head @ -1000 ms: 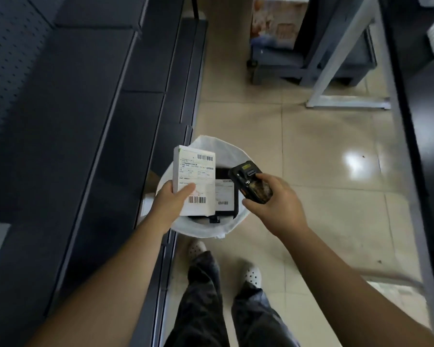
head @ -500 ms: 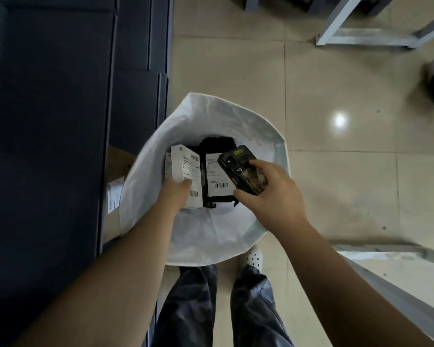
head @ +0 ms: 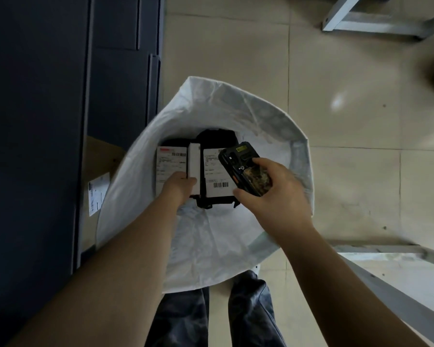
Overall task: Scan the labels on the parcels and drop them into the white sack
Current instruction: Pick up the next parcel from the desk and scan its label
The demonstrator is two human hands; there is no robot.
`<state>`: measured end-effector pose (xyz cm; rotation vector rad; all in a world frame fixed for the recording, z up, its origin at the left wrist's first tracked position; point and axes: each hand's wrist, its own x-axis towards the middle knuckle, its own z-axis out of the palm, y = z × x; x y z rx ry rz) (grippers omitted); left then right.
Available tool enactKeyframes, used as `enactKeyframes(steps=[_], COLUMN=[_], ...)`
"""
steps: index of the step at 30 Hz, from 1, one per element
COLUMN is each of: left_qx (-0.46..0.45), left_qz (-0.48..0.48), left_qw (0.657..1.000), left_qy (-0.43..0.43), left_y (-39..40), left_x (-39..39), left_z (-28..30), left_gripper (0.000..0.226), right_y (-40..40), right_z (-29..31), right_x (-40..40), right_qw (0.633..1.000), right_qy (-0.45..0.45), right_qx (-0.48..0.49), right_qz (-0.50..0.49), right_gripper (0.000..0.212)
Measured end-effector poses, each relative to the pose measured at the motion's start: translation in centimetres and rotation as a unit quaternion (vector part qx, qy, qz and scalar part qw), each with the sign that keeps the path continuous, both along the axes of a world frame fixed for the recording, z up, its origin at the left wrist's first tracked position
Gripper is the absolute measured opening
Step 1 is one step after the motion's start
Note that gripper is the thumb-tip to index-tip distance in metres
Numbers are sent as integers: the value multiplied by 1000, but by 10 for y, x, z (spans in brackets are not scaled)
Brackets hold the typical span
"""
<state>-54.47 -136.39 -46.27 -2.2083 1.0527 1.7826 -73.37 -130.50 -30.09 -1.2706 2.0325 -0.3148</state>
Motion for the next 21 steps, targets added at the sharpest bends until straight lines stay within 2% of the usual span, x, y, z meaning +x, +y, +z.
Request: enactKeyframes(steps=[2,5,9,11,13,14,16,21], left_qx=[-1,-5,-25,-53,-102,-128,-172,-295], left_qz=[13,16,-26,-29,-12,-13,-21,-18], left_qw=[1000,1000,999,998,995,992,985,955], left_qy=[-4,-9,-19,-12,-3,7,18,-5], left_y=[1,3,9,15,20,22,26,48], left_x=[5,9,8,5,4,5,9,25], left_z=[0,-5,-3,13,42,63,110,224], left_gripper=[56,63,54,40,18,17,38,39], right_y=[-2,-2,1,3,4,3,4,5], right_z=[0,-5,-10,-6,5,14,36,107], right_x=[3,7,8,7,7,7,7,4], right_qw=[1000,1000,1000,1000,1000,1000,1000,996], right_qy=[-1,-7,-9,-4,-5,-4,1,-2], right_qx=[-2,-11,-5,-3,-5,-5,-3,-38], right_qz=[-1,2,7,7,12,16,29,87], right_gripper=[66,66,66,66,66,66,66,69])
